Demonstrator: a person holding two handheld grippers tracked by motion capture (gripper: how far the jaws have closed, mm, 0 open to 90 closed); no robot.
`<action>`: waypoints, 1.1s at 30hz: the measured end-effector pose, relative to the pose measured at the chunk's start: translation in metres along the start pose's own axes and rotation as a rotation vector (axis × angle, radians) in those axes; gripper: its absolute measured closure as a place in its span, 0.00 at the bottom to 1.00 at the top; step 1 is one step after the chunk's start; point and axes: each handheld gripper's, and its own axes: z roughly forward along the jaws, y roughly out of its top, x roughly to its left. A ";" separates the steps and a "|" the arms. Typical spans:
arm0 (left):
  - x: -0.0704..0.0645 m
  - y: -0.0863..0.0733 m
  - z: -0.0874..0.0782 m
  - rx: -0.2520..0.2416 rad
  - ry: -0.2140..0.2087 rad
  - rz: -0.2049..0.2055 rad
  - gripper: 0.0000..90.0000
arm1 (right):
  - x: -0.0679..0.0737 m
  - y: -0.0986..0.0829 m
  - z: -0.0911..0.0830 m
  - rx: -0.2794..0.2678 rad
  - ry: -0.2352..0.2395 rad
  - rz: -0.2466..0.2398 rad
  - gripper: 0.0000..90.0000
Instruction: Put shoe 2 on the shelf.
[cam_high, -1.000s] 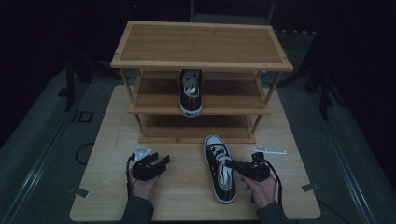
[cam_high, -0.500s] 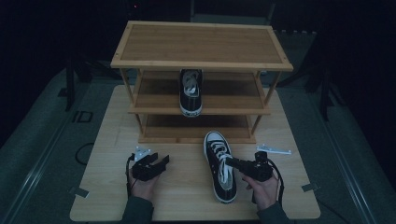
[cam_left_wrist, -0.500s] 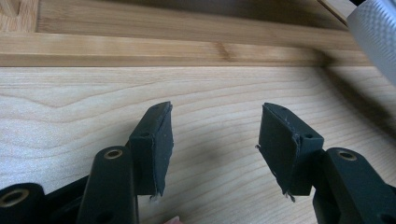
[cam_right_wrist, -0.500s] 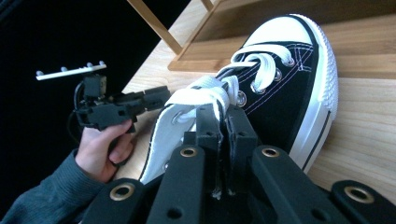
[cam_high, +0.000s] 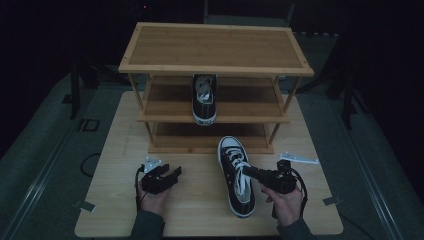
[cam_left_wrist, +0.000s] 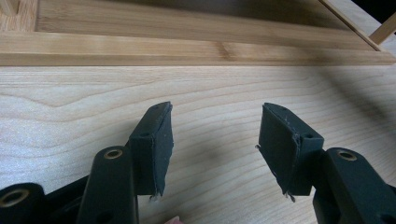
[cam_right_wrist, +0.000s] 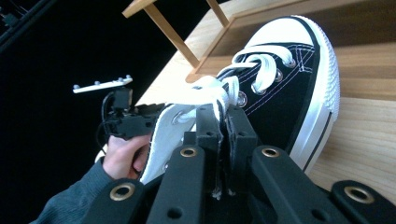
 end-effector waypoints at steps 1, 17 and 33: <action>0.000 0.000 0.000 -0.001 0.000 -0.001 0.50 | 0.001 0.001 -0.002 -0.005 0.001 -0.002 0.96; 0.000 0.000 0.000 0.001 0.002 -0.004 0.50 | 0.026 0.016 -0.027 -0.039 0.030 -0.026 0.96; 0.000 0.000 0.000 0.002 0.001 -0.007 0.50 | 0.051 0.043 -0.051 -0.097 0.052 -0.050 0.96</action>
